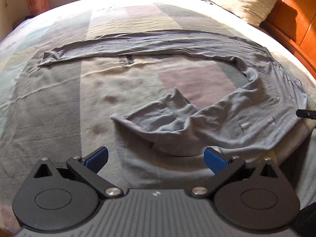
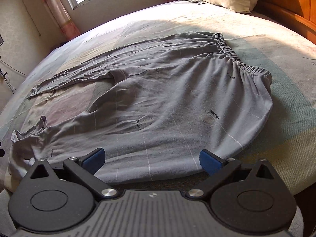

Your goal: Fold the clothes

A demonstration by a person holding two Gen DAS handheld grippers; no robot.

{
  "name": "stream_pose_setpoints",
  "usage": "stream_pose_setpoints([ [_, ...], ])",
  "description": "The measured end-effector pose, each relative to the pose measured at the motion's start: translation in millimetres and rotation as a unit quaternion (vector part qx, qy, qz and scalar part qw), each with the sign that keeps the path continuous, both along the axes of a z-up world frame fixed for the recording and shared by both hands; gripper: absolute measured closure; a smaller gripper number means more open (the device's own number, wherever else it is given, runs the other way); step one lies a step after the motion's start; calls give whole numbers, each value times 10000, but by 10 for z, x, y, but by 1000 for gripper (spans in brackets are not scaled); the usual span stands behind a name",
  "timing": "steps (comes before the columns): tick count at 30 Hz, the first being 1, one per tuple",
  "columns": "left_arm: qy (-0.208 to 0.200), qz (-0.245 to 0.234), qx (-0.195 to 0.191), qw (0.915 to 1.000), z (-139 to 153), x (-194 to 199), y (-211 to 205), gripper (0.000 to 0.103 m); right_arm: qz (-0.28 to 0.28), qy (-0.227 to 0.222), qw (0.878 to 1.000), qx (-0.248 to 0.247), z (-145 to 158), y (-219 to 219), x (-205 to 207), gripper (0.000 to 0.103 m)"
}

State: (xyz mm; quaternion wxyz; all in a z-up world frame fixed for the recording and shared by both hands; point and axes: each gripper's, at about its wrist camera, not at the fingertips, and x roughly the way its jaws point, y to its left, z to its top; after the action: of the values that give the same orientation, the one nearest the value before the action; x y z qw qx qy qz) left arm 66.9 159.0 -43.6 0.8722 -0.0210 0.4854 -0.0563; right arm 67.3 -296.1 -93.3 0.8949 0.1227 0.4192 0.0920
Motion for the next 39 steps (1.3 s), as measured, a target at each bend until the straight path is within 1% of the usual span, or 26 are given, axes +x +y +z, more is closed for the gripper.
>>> stream_pose_setpoints([
  [4, 23, 54, -350, 9994, -231, 73, 193, 1, -16, 15, 9999, -145, 62, 69, -16, 0],
  [7, 183, 6, -904, 9957, -380, 169, 270, 1, 2, -21, 9997, -255, 121, 124, -31, 0],
  [9, 292, -25, -1123, 9932, -435, 217, 259, 1, -11, -33, 9996, -273, 156, 157, -30, 0],
  [11, 337, -173, -1306, 9907, -407, 238, 187, 1, -5, -66, 9996, -282, 193, 191, -30, 0],
  [13, 335, -370, -1600, 9858, -337, 237, 100, 1, 18, -113, 9995, -288, 232, 227, -31, 0],
  [17, 158, -808, -2006, 9762, -139, 232, -212, 1, 119, -207, 9992, -315, 284, 300, -26, 0],
  [20, 150, -1132, -2217, 9684, -88, 275, -498, 1, 213, -238, 9991, -270, 292, 323, -34, 0],
  [22, 233, -1301, -2198, 9666, -126, 340, -717, 1, 239, -226, 9991, -252, 282, 321, -45, 0],
  [26, 566, -1433, -2168, 9640, -337, 472, -1092, 1, 175, -153, 9995, -212, 241, 256, -83, 0],
  [27, 649, -1442, -2120, 9644, -386, 492, -1172, 1, 147, -161, 9996, -184, 241, 227, -110, 0],
  [30, 734, -1540, -1928, 9663, -385, 489, -1347, 1, 114, -212, 9997, -95, 256, 162, -181, 0],
  [32, 704, -1598, -1847, 9672, -286, 441, -1393, 1, 135, -268, 9995, -13, 270, 122, -226, 0],
  [34, 503, -1662, -1663, 9707, -108, 356, -1379, 1, 179, -316, 9993, 68, 279, 107, -262, 0],
  [36, 291, -1591, -1386, 9770, 94, 259, -1298, 1, 236, -364, 9989, 163, 282, 111, -288, 0],
  [39, 44, -1351, -899, 9867, 354, 111, -1075, 1, 339, -429, 9981, 295, 281, 135, -330, 0],
])
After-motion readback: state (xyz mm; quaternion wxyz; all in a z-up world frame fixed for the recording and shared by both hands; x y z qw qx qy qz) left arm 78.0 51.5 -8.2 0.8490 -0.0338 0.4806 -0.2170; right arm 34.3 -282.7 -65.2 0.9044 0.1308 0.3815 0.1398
